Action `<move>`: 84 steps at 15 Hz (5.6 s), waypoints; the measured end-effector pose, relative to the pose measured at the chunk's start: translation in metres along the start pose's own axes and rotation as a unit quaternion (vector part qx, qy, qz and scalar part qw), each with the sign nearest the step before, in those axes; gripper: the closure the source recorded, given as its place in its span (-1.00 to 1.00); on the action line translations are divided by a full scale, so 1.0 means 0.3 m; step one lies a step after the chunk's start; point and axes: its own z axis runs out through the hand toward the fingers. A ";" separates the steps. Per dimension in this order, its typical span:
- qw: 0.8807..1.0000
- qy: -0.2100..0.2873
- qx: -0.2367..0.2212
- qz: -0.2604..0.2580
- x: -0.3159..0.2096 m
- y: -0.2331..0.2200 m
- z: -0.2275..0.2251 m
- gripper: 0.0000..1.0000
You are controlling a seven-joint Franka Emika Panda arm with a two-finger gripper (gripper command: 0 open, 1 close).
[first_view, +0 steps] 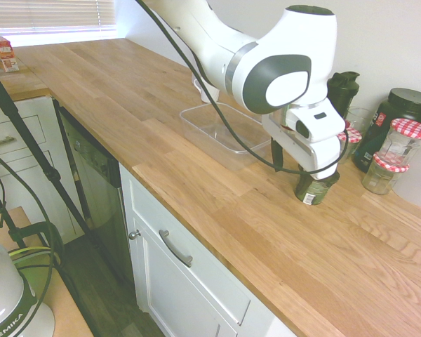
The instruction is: Put the cereal into the container
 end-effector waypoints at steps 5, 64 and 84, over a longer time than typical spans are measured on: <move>1.000 0.008 0.007 0.016 0.017 -0.026 0.071 -1.00; 0.995 0.070 0.060 -0.046 -0.659 -0.477 -0.045 1.00; 0.997 0.051 0.041 -0.032 -0.623 -0.496 0.132 -1.00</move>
